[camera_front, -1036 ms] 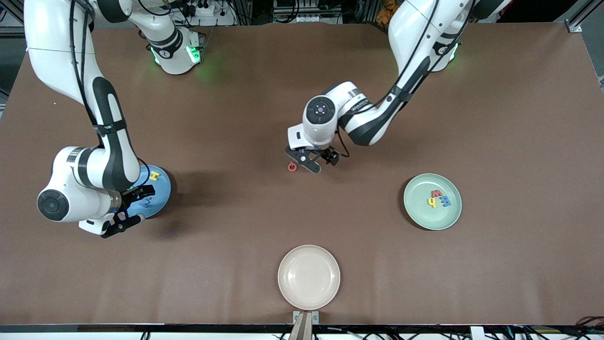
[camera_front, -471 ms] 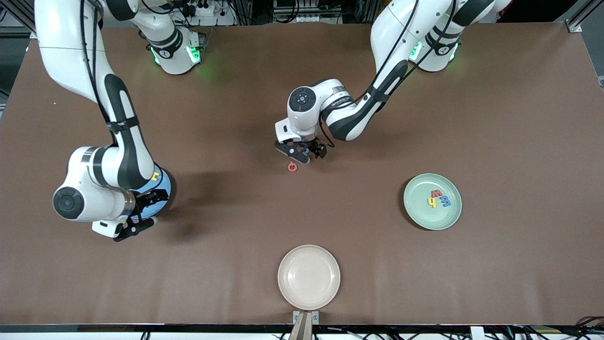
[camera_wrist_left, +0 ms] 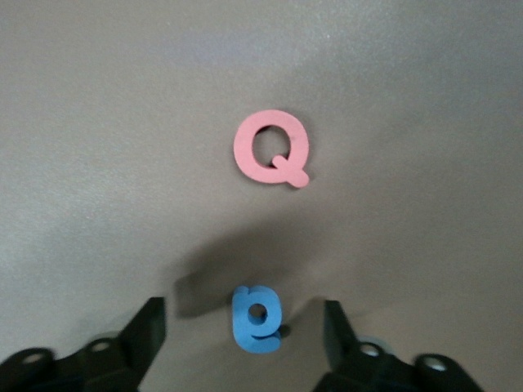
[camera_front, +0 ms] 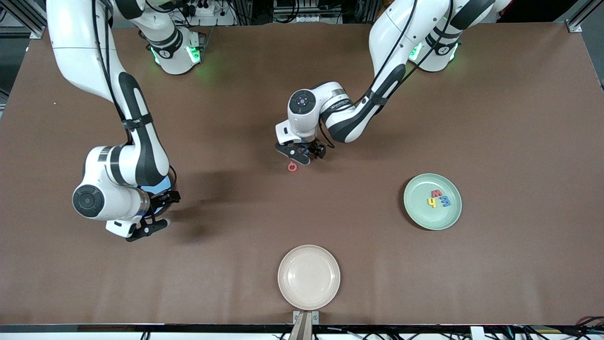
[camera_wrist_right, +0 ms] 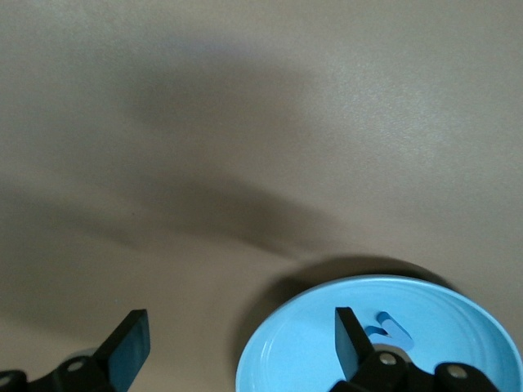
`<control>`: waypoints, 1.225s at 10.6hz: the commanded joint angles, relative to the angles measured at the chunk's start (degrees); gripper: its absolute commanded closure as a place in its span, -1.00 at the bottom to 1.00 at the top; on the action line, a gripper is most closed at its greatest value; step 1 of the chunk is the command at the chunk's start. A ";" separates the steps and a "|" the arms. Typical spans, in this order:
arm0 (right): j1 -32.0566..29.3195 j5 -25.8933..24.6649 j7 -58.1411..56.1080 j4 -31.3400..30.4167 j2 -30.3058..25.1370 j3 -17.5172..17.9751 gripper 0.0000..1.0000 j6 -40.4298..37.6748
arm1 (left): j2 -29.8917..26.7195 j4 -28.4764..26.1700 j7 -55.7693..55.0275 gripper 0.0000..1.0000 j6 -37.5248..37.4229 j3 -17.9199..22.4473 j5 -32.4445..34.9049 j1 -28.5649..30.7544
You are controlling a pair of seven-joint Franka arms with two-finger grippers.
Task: Sort uppercase to blue plate, lowercase to green plate
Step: 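Grasp the blue e with the left gripper while the right gripper withdraws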
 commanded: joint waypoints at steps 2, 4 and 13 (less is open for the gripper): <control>1.03 0.48 2.66 -0.56 -0.41 0.12 -1.00 0.46 | 0.44 -0.24 -2.43 -0.05 0.35 0.07 1.85 -0.71; 1.30 0.48 2.93 -0.56 -0.41 0.29 -1.00 0.46 | 0.35 -0.15 -2.87 0.90 0.35 0.07 1.77 -0.53; 12.70 4.35 20.64 0.06 -0.50 0.47 -1.00 0.64 | -11.07 -0.06 9.45 1.00 -10.28 0.07 1.16 18.41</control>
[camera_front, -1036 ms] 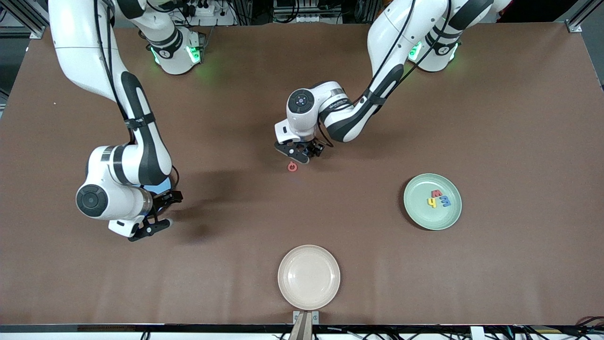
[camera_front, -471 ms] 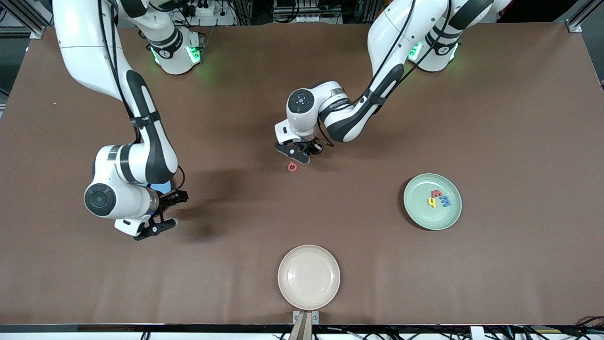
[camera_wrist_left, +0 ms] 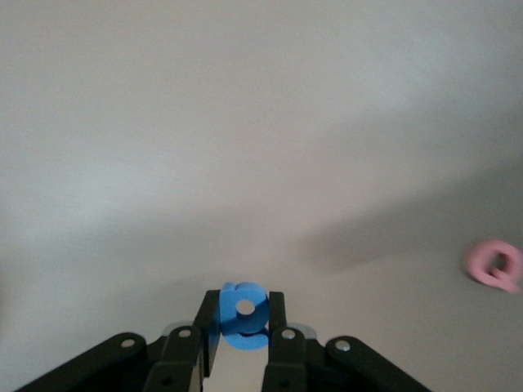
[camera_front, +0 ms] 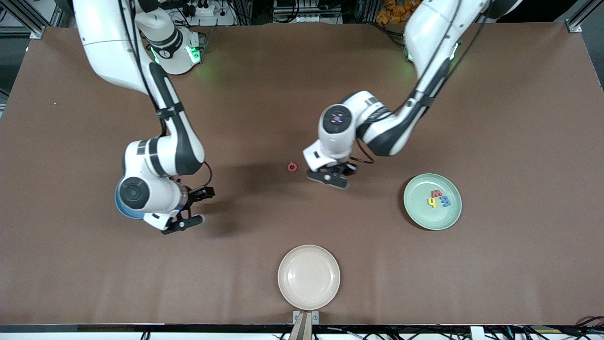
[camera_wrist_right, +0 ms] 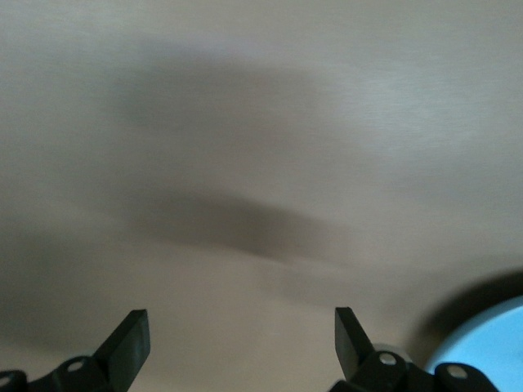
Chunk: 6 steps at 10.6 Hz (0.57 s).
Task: Sort uppercase to blue plate, lowercase to green plate
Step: 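Carry the e to the green plate while the right gripper reaches the Q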
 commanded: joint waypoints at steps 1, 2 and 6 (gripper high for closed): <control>5.70 0.76 9.72 0.09 -0.54 -0.36 -1.00 1.06 | -2.68 -1.77 11.85 1.00 -1.84 -0.82 0.50 8.50; 8.34 0.76 14.29 0.09 -0.45 -0.36 -1.00 2.55 | -2.86 -1.77 17.05 1.00 -2.89 -0.47 0.58 11.76; 17.84 0.76 29.86 0.00 1.30 -0.36 -1.00 8.26 | -0.32 -2.03 35.35 1.00 -4.05 7.42 1.20 15.92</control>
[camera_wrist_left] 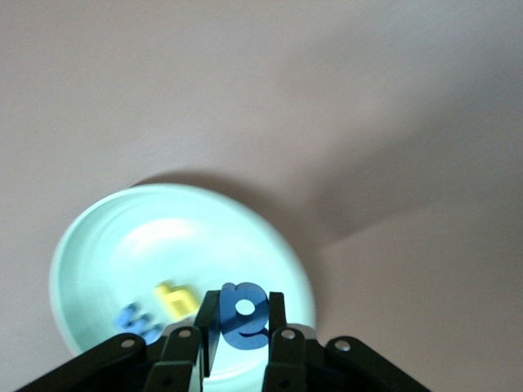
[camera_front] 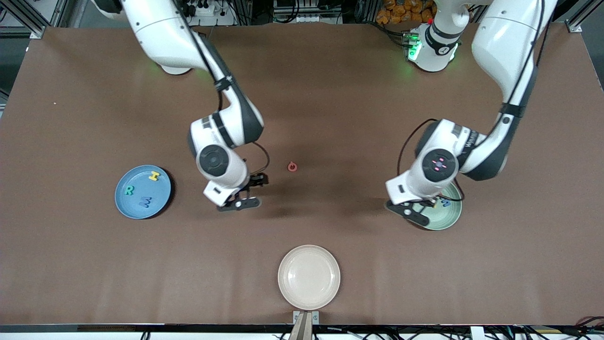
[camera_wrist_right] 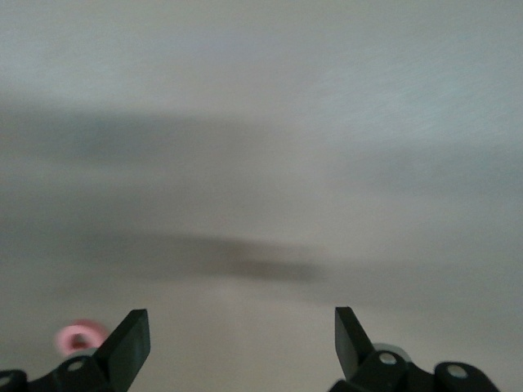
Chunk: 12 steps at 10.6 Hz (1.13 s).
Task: Sort uppercase to blue plate, lowercase to green plate
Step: 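Carry the e to the green plate while the right gripper reaches the Q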
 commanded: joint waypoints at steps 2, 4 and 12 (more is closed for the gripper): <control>5.03 0.83 8.50 0.08 2.36 -0.57 -1.00 3.54 | 2.00 -0.14 6.08 1.00 1.77 3.99 0.29 1.96; 7.32 2.66 9.13 -0.01 3.50 -0.48 -1.00 5.30 | 2.71 0.12 5.64 -1.00 3.18 4.08 -1.11 1.80; 11.55 6.46 11.06 -0.80 6.05 -0.57 -1.00 9.53 | -6.93 15.06 6.26 -1.00 -19.03 6.52 -14.35 -1.80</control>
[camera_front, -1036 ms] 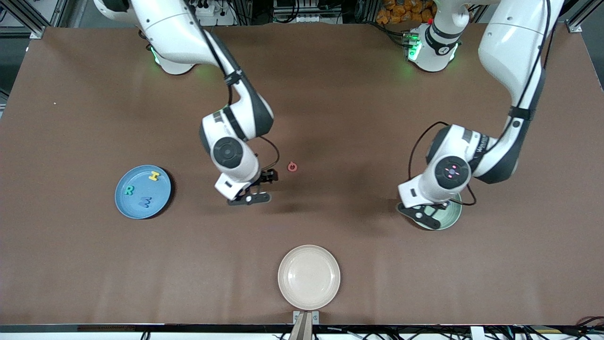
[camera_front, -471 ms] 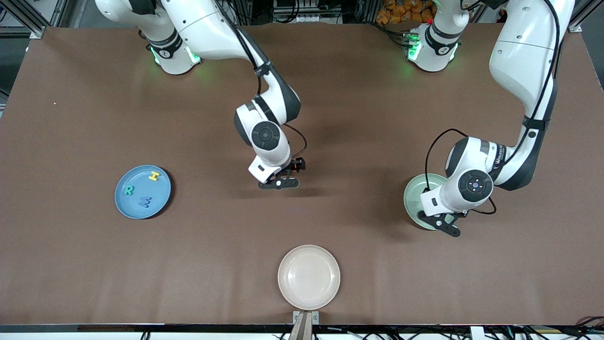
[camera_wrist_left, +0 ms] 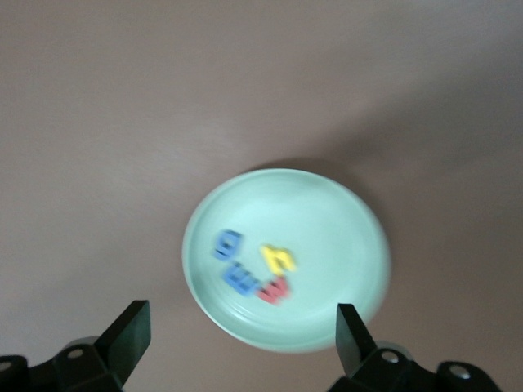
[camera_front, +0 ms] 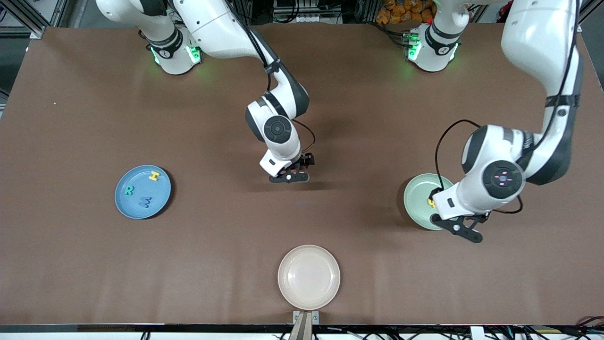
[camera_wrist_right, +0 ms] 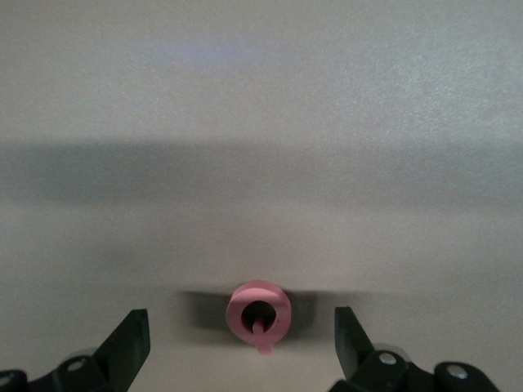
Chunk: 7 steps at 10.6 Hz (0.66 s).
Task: Sort uppercase to blue plate, lowercase to green plate
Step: 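Carry the e to the green plate while the right gripper reaches the Q, then release the e on the green plate while the right gripper grasps the Q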
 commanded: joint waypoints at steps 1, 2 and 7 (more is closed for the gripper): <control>0.47 0.97 0.51 -0.96 -0.18 -0.57 -1.00 0.71 | -5.57 1.14 0.78 -1.00 -4.00 3.84 -7.27 -1.52; 0.47 0.97 0.51 -1.05 -0.18 -0.57 -1.00 0.80 | -8.03 1.14 0.87 -1.00 -4.17 4.28 -8.07 -1.35; 0.55 0.97 0.60 -1.05 0.70 -0.57 -1.00 1.33 | -19.37 0.70 0.34 -1.00 -9.35 5.25 -8.17 -0.47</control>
